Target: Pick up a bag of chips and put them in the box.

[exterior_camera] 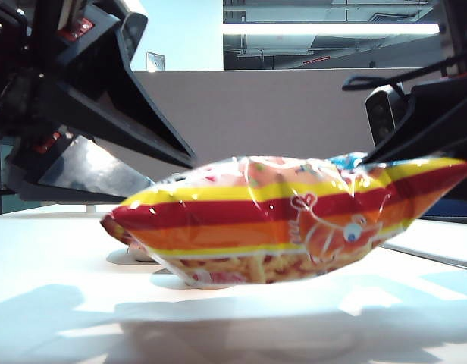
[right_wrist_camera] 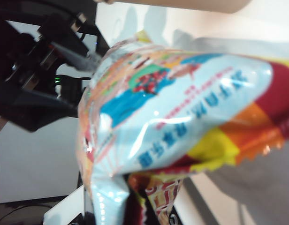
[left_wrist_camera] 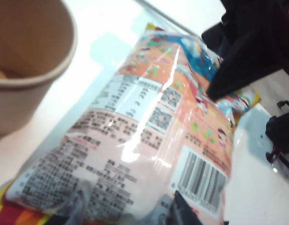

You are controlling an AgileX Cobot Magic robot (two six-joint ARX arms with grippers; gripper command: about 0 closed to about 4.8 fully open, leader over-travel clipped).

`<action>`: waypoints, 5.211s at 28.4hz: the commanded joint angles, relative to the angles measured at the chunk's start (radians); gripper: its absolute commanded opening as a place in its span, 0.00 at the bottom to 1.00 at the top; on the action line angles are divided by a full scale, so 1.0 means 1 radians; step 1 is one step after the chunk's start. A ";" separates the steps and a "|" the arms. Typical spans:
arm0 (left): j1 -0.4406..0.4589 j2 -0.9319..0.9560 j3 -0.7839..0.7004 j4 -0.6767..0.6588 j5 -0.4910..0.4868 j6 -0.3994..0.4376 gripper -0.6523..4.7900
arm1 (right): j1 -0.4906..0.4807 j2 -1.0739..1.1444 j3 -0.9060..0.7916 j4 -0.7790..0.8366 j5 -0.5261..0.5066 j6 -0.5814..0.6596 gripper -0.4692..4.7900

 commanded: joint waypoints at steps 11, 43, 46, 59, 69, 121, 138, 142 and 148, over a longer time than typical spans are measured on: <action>0.232 -0.116 0.112 0.004 0.140 0.005 0.57 | 0.000 -0.098 0.008 0.129 -0.090 0.103 0.18; 0.341 -0.346 0.165 -0.230 0.177 0.200 0.57 | 0.007 0.216 0.343 0.776 0.185 0.167 0.18; 0.341 -0.346 0.165 -0.262 0.149 0.257 0.57 | 0.008 0.250 0.363 0.759 0.210 0.122 0.18; 0.341 -0.343 0.165 -0.248 0.085 0.278 0.57 | 0.057 0.383 0.391 0.797 0.284 0.042 0.18; 0.341 -0.343 0.165 -0.246 0.084 0.278 0.57 | 0.132 0.454 0.435 0.843 0.472 0.041 0.18; 0.343 -0.336 0.164 -0.241 0.039 0.305 0.57 | 0.187 0.548 0.431 0.705 0.602 0.014 0.30; 0.343 -0.336 0.164 -0.264 0.039 0.316 0.57 | 0.173 0.510 0.433 0.687 0.613 -0.037 0.46; 0.343 -0.336 0.164 -0.264 0.039 0.319 0.57 | 0.161 0.483 0.433 0.661 0.613 -0.063 0.46; 0.343 -0.336 0.164 -0.264 0.017 0.319 0.57 | 0.126 0.418 0.434 0.595 0.613 -0.099 0.46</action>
